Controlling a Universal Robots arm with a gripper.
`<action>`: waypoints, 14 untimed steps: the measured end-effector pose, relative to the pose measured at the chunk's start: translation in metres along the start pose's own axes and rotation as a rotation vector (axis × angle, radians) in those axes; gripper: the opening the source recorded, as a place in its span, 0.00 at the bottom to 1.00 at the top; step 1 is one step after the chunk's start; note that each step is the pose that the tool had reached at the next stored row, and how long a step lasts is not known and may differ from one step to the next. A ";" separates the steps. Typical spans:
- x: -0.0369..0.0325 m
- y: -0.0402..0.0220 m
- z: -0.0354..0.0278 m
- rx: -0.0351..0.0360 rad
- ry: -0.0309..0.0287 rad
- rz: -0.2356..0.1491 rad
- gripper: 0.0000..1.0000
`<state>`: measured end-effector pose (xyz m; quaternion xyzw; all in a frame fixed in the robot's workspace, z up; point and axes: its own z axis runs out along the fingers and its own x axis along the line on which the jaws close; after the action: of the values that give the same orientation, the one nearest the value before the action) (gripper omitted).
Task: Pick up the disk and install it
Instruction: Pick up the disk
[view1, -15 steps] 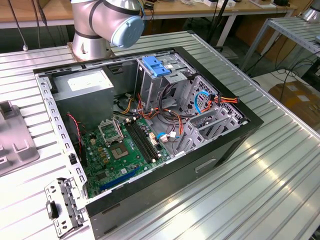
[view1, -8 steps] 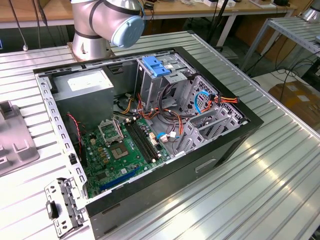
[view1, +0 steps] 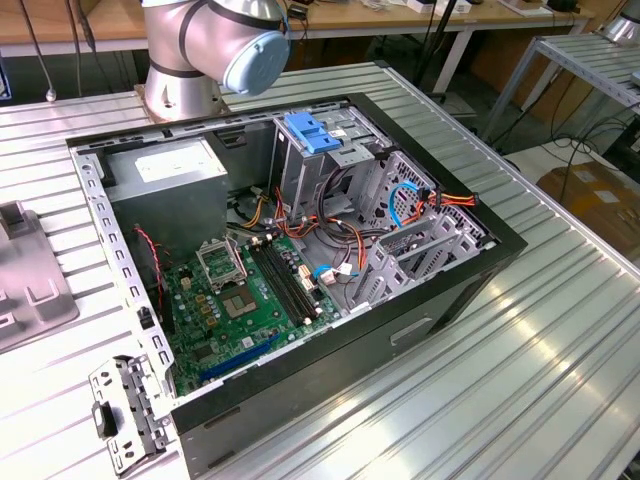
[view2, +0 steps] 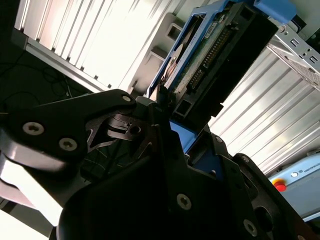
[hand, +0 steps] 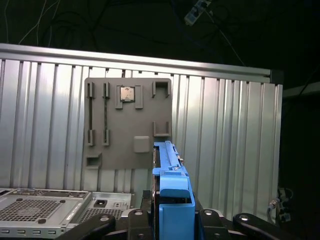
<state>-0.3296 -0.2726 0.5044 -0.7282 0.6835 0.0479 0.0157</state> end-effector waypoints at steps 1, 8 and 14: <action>0.0004 -0.0007 -0.0001 0.0000 0.0000 0.000 0.37; 0.0026 -0.0064 -0.0005 0.0000 -0.0001 0.000 0.37; 0.0044 -0.0108 -0.0009 0.0000 0.0000 0.000 0.37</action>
<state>-0.3185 -0.2763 0.5044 -0.7283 0.6835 0.0479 0.0157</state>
